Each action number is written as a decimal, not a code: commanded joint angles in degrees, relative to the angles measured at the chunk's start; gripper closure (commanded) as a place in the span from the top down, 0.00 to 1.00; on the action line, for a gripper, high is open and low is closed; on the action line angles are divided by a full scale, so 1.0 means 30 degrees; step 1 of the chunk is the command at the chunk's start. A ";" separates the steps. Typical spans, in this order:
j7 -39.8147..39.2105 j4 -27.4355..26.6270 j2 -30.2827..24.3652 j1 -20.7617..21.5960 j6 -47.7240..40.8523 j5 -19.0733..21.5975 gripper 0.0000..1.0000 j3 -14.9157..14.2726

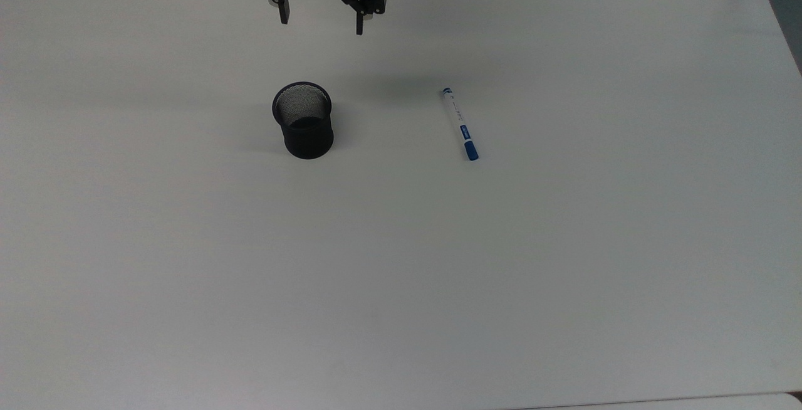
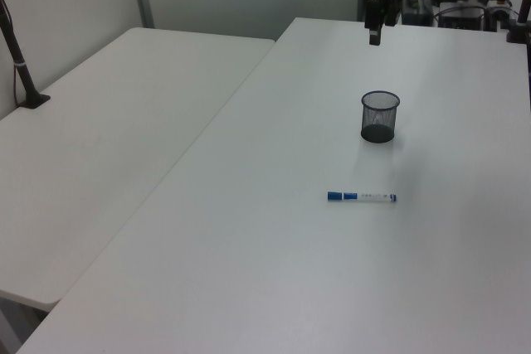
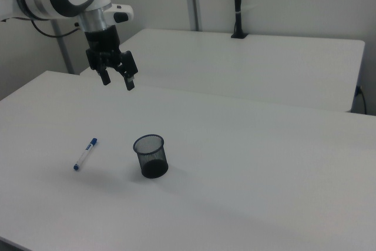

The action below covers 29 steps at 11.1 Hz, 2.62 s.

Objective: Insert the marker
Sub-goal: 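Move the open gripper over the white blue-capped marker and lower, then close the gripper on the marker near its blue cap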

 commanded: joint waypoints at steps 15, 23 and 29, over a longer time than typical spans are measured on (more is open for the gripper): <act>0.0031 -0.1079 0.3133 0.4484 0.3696 0.0174 1.00 0.0116; 0.2286 -0.0991 0.7473 0.6480 0.7366 -0.0468 0.70 0.0233; 0.3109 -0.1108 0.8647 0.6510 0.8775 -0.1378 0.48 0.0233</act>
